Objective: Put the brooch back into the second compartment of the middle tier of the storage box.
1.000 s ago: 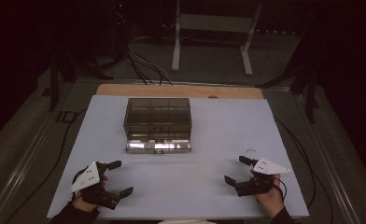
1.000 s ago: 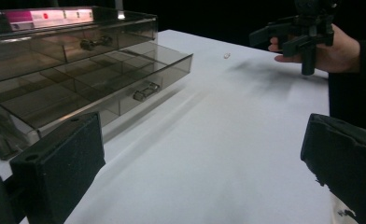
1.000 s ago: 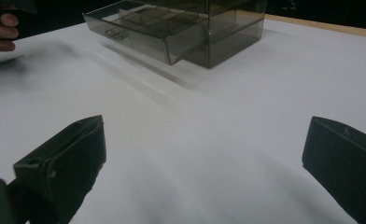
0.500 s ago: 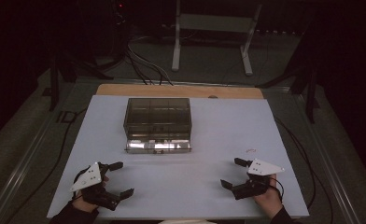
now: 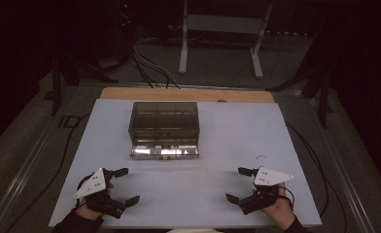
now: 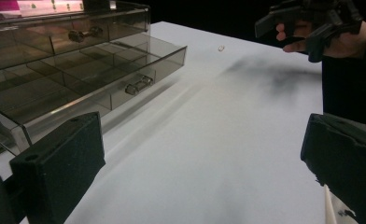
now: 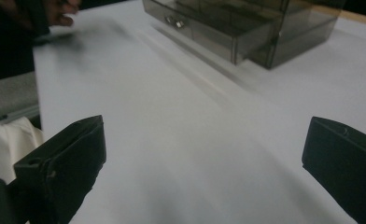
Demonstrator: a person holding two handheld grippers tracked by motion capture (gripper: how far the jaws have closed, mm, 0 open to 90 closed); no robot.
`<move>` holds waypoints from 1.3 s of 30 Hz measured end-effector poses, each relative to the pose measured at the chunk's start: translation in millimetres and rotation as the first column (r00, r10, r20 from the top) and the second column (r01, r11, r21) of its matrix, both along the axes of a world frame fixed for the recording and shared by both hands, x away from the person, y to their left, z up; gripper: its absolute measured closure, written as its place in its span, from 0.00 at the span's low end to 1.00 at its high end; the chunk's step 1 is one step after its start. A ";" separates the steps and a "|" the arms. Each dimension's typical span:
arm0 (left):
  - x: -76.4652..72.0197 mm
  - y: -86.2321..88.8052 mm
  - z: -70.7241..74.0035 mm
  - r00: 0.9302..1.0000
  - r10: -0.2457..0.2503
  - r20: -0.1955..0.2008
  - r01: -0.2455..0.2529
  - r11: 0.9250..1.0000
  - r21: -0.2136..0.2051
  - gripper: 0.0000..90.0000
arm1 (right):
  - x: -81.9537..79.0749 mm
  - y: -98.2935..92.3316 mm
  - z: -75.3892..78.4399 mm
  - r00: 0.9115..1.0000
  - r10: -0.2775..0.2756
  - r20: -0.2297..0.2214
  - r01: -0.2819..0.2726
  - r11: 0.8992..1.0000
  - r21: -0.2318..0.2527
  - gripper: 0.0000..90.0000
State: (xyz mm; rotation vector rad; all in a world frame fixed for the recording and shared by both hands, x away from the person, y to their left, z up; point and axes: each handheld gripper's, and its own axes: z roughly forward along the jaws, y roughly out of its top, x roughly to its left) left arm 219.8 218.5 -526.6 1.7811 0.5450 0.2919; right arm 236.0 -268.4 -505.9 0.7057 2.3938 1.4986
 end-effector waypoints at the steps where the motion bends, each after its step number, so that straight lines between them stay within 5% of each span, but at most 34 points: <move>1: -0.1 0.3 0.1 1.000 0.001 0.001 -0.001 1.000 0.000 0.01 | 0.0 0.0 0.0 1.000 0.000 0.000 0.000 1.000 0.000 0.00; 16: 0.2 1.2 0.0 1.000 0.011 0.001 -0.011 1.000 -0.006 0.01 | 9.7 2.6 31.7 0.998 -0.009 0.065 0.007 0.999 0.040 0.00; 26: 0.4 1.6 -0.4 1.000 0.014 0.002 -0.014 1.000 -0.005 0.01 | 26.9 -10.6 49.2 0.992 -0.101 0.080 0.095 0.992 0.080 0.00; 39: 0.2 1.2 -0.2 1.000 0.015 0.003 -0.015 1.000 -0.007 0.01 | 51.3 -27.3 54.5 0.975 -0.201 0.095 0.196 0.979 0.054 0.00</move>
